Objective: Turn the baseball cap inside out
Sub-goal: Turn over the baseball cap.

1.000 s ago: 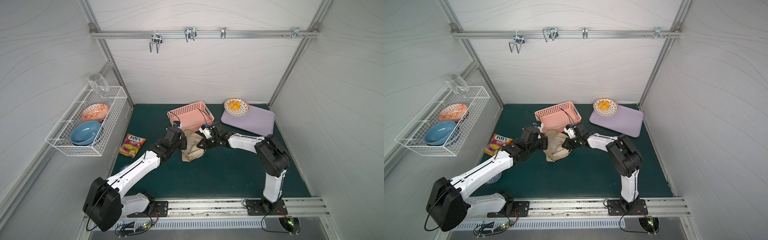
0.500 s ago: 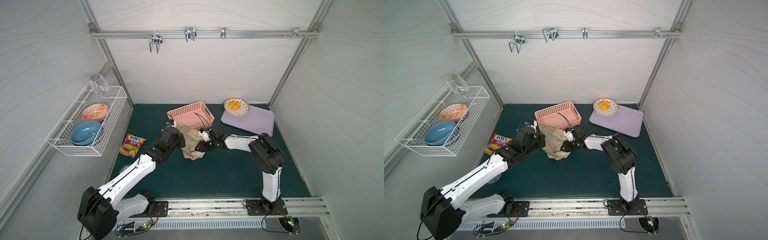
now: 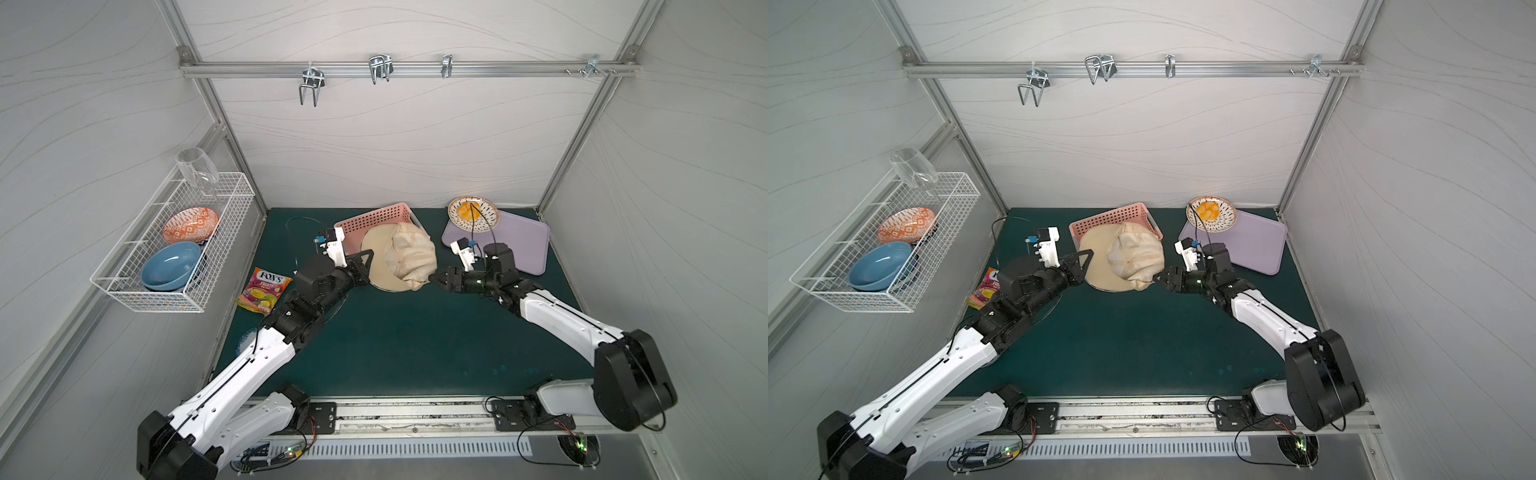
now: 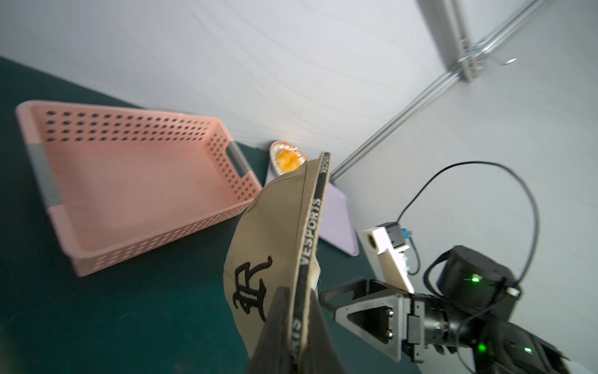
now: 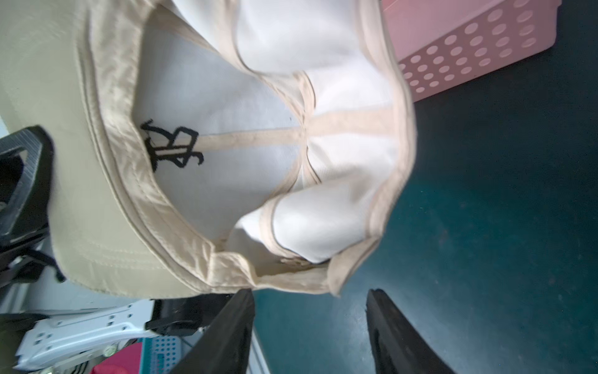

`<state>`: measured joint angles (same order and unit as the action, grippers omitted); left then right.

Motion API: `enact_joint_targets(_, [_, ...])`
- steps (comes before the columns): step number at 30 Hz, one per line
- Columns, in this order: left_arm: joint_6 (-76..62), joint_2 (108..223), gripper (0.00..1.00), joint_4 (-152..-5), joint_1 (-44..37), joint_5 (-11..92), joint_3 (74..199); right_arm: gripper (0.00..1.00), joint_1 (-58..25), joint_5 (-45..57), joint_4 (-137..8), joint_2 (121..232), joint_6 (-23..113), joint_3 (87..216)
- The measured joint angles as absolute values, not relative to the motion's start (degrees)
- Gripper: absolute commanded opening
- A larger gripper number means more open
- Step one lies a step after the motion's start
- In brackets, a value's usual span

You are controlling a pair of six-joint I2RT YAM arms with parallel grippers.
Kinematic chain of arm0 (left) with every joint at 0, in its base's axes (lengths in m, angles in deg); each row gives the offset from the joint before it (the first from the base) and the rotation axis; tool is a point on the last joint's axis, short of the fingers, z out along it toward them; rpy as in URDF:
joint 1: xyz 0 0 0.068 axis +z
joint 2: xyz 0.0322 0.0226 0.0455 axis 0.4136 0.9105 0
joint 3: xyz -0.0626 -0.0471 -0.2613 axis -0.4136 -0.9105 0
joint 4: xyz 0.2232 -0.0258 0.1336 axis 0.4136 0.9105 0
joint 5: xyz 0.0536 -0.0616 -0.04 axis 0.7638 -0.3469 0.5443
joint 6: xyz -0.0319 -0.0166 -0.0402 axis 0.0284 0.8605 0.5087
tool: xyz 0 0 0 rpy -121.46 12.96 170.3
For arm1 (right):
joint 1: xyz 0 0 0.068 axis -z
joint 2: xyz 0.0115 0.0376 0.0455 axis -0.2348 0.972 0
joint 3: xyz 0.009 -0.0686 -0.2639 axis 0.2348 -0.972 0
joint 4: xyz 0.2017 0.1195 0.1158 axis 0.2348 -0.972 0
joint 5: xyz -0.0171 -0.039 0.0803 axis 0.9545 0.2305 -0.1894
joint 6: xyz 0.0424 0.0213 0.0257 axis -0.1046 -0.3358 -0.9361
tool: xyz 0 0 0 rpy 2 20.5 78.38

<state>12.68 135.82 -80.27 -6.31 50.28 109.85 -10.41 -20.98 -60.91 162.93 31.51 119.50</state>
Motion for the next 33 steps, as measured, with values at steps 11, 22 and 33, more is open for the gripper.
enact_joint_targets(11, [19.81, 139.38, 0.00, -104.90, 5.03, 25.62, 109.85, 0.74, -1.05, -33.78, -53.33, 147.65, 24.69, 118.78])
enact_joint_targets(22, [38.52, 146.48, 0.00, -125.93, 17.18, 6.32, 110.59, 0.75, 2.77, -43.73, -46.92, 151.28, 24.38, 120.48])
enact_joint_targets(33, [48.72, 151.34, 0.00, -139.00, 18.01, -2.37, 112.67, 0.75, -1.67, -49.08, -45.79, 151.45, 30.30, 125.92])
